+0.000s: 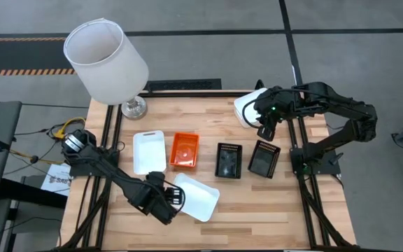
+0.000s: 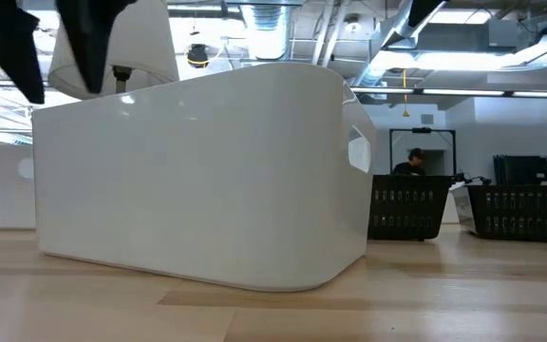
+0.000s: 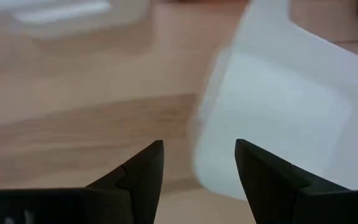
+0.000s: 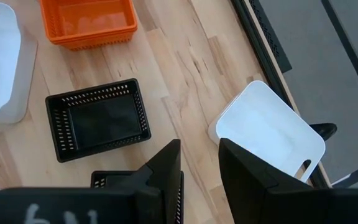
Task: Stack baskets by color
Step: Stack the bottom white bin on top of the middle left white bin
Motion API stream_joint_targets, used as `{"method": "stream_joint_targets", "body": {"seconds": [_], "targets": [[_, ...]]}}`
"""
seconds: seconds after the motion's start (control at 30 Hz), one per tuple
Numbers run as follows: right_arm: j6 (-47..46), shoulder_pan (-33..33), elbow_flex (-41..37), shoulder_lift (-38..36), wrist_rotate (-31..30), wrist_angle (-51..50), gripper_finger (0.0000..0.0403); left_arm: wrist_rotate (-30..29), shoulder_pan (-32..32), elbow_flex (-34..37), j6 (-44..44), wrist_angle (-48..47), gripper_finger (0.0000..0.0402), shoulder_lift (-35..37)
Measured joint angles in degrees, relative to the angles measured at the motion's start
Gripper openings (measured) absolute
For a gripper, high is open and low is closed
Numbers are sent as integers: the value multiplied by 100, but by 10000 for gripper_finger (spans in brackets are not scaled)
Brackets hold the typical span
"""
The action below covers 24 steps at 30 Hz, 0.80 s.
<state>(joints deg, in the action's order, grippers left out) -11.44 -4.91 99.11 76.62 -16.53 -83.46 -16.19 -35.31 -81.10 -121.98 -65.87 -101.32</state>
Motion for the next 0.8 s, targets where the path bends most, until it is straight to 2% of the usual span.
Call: {"method": "stream_joint_targets", "body": {"seconds": [0.07, 0.17, 0.3, 0.47, 0.63, 0.8], "targets": [[-2, 0, 0, 0, 0, -3, 134, -126, -6, 0, 1, 184, 186, -4], [7, 0, 0, 0, 0, -2, 134, -403, -23, -2, 869, 354, 186, 8], [107, 0, 0, 0, 0, -1, 133, -180, 228, 0, 1546, 341, 186, 33], [101, 0, 0, 0, 0, 13, 134, -7, 702, -2, 3628, 439, 186, 53], [98, 0, 0, 0, 0, 16, 132, 516, 1354, -2, 5440, 578, 186, 53], [98, 0, 0, 0, 0, 18, 134, 1458, 1394, -4, 6293, 656, 186, 129]]}}
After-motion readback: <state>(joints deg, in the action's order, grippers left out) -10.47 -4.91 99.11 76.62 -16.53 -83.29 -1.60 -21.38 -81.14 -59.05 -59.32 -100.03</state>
